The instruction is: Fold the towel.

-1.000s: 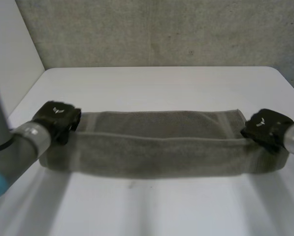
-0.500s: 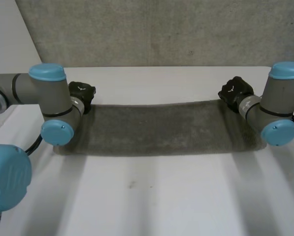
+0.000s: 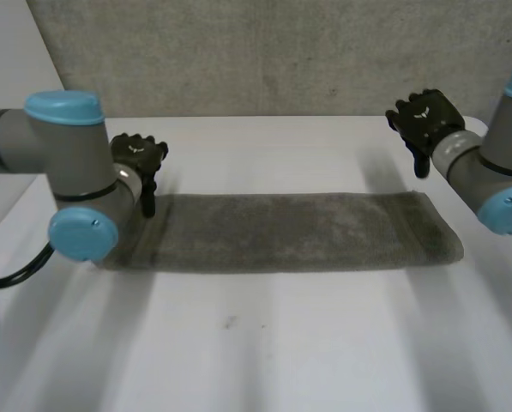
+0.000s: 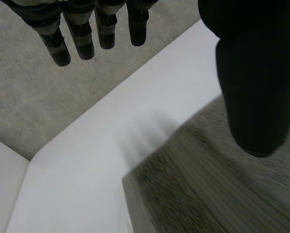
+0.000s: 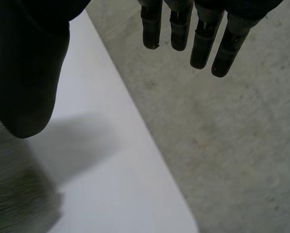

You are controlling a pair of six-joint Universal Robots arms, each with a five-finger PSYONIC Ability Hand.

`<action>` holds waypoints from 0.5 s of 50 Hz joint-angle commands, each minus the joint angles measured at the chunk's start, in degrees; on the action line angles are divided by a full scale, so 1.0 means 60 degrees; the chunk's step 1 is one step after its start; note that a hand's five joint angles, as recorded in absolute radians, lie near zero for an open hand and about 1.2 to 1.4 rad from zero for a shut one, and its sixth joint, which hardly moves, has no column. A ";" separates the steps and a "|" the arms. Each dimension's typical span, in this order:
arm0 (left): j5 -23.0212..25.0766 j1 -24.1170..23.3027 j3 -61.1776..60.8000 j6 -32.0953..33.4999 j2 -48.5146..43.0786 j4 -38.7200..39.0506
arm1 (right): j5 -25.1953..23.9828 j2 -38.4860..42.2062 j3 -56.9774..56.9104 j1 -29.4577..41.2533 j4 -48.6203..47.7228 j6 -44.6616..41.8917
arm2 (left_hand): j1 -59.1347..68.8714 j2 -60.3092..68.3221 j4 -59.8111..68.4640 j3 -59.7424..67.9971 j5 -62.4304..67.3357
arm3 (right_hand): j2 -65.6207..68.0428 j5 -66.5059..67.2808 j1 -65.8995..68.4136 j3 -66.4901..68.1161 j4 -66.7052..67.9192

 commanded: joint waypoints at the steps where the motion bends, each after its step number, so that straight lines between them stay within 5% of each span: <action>1: 0.0409 0.0037 -0.4090 -0.0395 0.2542 0.1688 | -0.0287 -0.1890 0.3724 -0.0872 0.0013 0.0340 | 0.0016 0.0093 0.0071 0.0074 -0.0235 | -0.0775 -0.0575 -0.0508 -0.0670 -0.0782; 18: 0.0747 0.0198 -0.7393 -0.0922 0.4246 0.4050 | -0.1270 -0.1907 0.6557 -0.1855 -0.1467 0.0341 | 0.0016 0.0093 0.0071 0.0074 -0.0235 | -0.0593 -0.0393 -0.0326 -0.0487 -0.0600; 25: 0.0747 0.0271 -0.7437 -0.1010 0.4246 0.4065 | -0.1300 -0.1366 0.6469 -0.1986 -0.2155 0.0267 | 0.0016 0.0093 0.0071 0.0074 -0.0235 | 0.4635 0.4834 0.4902 0.4740 0.4628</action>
